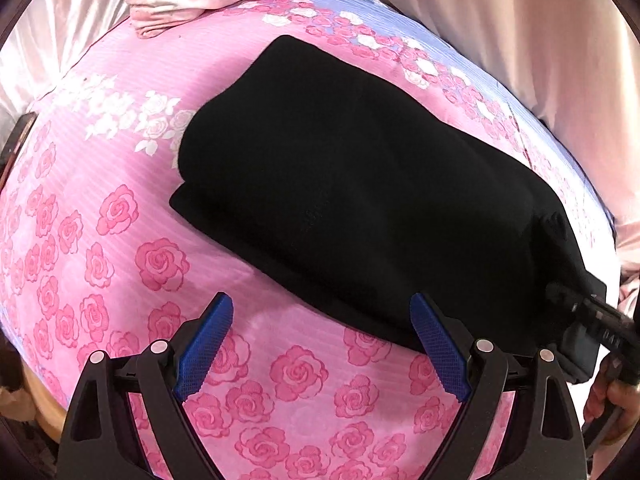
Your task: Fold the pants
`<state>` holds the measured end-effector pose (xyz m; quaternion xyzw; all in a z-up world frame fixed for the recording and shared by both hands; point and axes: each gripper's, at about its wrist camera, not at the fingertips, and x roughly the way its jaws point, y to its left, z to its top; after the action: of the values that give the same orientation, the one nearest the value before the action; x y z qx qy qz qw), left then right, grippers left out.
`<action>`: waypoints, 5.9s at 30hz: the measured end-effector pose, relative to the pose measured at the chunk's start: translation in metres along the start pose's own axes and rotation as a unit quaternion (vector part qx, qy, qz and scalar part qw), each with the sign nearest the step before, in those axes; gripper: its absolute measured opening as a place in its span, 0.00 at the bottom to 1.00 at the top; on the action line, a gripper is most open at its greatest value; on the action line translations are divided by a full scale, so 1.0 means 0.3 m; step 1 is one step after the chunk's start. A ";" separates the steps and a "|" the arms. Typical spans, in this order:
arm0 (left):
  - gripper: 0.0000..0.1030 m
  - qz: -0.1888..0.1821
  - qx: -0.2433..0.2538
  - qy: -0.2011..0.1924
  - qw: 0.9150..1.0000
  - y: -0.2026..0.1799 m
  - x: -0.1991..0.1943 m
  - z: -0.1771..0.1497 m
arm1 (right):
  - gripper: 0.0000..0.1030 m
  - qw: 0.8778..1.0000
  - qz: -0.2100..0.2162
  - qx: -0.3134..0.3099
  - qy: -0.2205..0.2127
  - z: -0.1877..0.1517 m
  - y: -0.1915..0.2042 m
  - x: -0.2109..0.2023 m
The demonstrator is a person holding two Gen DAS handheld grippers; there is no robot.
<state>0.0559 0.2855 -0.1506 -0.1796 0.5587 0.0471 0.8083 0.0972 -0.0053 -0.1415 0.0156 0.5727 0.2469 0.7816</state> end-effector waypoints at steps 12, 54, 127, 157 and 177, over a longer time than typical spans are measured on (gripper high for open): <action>0.86 -0.062 -0.143 -0.022 0.988 0.159 -0.002 0.005 | 0.67 0.996 -0.061 -0.007 -0.070 -0.109 0.010 -0.238; 0.85 -0.189 -0.181 -0.062 0.963 0.110 0.041 -0.005 | 0.34 0.983 -0.083 0.141 -0.086 -0.336 -0.336 -0.405; 0.78 -0.056 0.232 -0.089 0.967 -0.804 0.015 0.073 | 0.17 0.945 -0.071 0.290 -0.132 -0.399 -0.759 -0.492; 0.90 -0.084 0.231 -0.091 0.965 -0.709 0.020 0.148 | 0.10 0.988 0.005 0.115 -0.107 0.019 -0.478 -0.475; 0.90 -0.078 0.376 0.006 0.923 -0.772 0.135 -0.262 | 0.21 0.991 -0.062 -0.001 0.118 0.423 -0.206 0.049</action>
<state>0.0652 0.0379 -0.1572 0.0940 0.5240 -0.2310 0.8144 0.2378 -0.0209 -0.1300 -0.0499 0.6608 0.1980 0.7223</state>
